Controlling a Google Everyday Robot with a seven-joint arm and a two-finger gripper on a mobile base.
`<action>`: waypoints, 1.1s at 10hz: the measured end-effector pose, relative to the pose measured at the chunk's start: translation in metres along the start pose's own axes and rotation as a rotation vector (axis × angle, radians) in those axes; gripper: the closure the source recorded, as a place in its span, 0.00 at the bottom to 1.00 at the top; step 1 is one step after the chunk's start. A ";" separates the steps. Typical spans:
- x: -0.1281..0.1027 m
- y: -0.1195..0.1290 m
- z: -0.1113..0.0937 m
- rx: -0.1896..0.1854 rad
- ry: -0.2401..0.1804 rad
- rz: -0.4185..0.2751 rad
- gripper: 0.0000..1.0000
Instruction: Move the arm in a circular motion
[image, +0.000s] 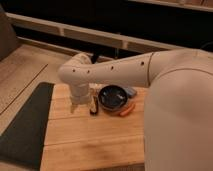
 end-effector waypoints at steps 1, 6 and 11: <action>0.000 0.000 0.000 0.000 0.000 0.000 0.35; -0.010 -0.023 -0.002 0.026 -0.012 0.050 0.35; -0.076 -0.152 -0.061 0.187 -0.216 0.156 0.35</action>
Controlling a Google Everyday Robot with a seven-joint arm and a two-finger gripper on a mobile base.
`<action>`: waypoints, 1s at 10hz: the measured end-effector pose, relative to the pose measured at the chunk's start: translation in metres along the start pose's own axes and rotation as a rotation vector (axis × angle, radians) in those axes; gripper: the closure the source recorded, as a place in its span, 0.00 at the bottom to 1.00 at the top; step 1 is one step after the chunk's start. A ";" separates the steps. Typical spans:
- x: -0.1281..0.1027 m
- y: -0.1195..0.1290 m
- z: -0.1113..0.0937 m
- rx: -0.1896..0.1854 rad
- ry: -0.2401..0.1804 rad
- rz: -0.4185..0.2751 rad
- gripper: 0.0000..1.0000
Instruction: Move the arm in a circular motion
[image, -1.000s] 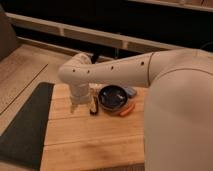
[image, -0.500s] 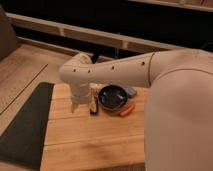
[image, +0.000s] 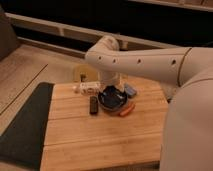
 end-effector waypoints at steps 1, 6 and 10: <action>0.000 0.003 0.000 -0.003 -0.002 -0.005 0.35; -0.028 -0.029 0.010 0.029 -0.029 0.046 0.35; -0.126 -0.059 0.032 -0.016 -0.152 -0.034 0.35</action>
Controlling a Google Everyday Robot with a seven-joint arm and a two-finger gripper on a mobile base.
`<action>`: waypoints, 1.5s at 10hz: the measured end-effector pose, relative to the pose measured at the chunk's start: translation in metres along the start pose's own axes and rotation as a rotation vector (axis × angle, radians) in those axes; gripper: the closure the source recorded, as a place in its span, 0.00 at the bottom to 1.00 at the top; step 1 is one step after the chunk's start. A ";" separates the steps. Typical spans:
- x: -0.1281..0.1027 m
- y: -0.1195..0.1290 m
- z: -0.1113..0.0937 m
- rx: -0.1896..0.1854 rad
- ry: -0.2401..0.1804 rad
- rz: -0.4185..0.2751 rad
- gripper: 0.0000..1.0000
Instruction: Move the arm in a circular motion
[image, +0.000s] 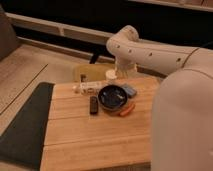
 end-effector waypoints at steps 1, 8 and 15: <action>-0.014 0.025 0.009 -0.049 -0.010 -0.083 0.35; 0.039 0.193 -0.007 -0.257 0.084 -0.457 0.35; 0.116 0.071 -0.031 -0.069 0.193 -0.234 0.35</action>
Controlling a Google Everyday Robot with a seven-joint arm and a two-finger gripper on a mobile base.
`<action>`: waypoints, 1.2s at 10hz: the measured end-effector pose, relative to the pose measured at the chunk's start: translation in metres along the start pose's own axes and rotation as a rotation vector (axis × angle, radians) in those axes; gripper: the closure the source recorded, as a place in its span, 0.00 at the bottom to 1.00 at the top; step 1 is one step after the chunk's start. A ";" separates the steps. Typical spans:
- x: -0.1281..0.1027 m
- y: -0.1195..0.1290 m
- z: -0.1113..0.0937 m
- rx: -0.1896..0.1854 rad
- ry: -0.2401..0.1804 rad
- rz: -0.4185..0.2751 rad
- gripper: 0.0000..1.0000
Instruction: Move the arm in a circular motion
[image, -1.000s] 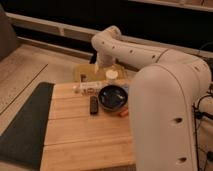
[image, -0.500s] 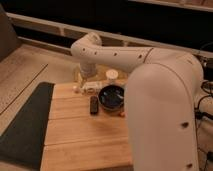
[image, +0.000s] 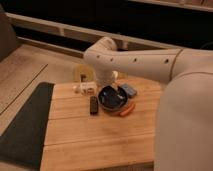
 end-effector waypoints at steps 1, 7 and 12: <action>0.000 -0.033 0.000 0.045 0.009 0.063 0.35; -0.100 -0.076 0.022 0.189 0.055 0.135 0.35; -0.117 0.073 0.030 0.079 0.072 -0.162 0.35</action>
